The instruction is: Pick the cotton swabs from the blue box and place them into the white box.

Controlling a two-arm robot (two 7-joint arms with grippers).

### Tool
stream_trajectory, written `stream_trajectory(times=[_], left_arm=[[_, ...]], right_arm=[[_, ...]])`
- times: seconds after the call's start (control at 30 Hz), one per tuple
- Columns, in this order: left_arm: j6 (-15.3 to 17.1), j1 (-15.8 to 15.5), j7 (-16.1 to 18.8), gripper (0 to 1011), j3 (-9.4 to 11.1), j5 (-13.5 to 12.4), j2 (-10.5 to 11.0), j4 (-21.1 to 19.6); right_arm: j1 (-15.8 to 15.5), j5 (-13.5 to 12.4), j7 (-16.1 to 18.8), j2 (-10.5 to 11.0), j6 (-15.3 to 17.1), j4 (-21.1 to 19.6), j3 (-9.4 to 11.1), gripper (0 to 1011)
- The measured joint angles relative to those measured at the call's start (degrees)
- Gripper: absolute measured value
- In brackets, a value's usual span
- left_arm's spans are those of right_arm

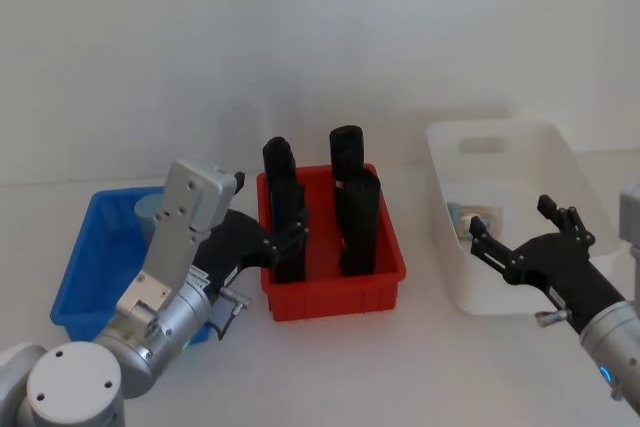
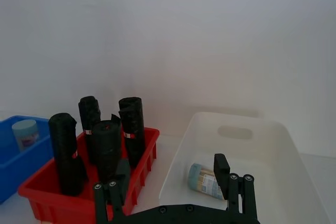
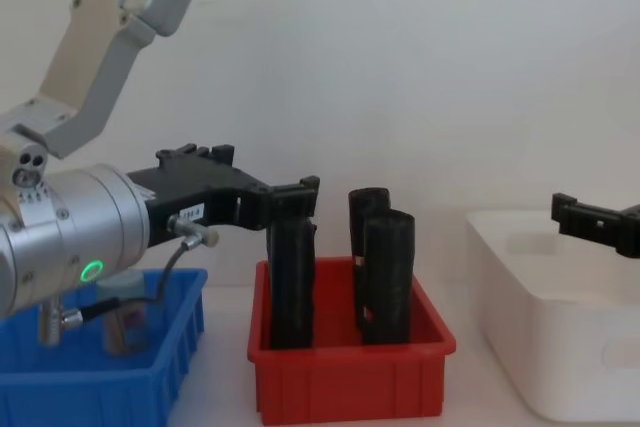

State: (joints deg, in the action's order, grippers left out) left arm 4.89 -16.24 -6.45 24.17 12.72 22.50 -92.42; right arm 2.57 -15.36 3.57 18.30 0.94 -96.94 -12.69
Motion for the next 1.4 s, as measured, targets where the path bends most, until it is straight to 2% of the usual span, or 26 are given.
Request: stream_trajectory(times=[0.17,0.37,1.07,1.27,1.4], left_arm=[[-2.5,1.6,3.6,1000,1.1,-0.8,-0.4,-0.5],[-3.9,2.6,5.5,999,1.8,-1.2,-0.6,-0.8],[-4.1,2.6,5.8,1000,1.9,-1.3,-0.6,-0.8],[-4.1,2.6,5.8,1000,1.8,-1.2,-0.6,-0.8],[-4.1,2.6,5.8,1000,1.8,-1.2,-0.6,-0.8]], right_arm=[[-2.0,-0.7,0.2,0.6,0.6,-2.6,-0.2,1002],[-3.3,-1.1,0.3,1.0,1.0,-4.1,-0.3,1002],[-3.3,-1.1,0.3,1.0,1.0,-4.2,-0.2,1002],[-2.2,-0.5,1.0,0.4,1.2,-2.8,-0.2,1002],[-0.5,0.4,2.1,-0.4,1.3,-0.6,-0.4,1002]])
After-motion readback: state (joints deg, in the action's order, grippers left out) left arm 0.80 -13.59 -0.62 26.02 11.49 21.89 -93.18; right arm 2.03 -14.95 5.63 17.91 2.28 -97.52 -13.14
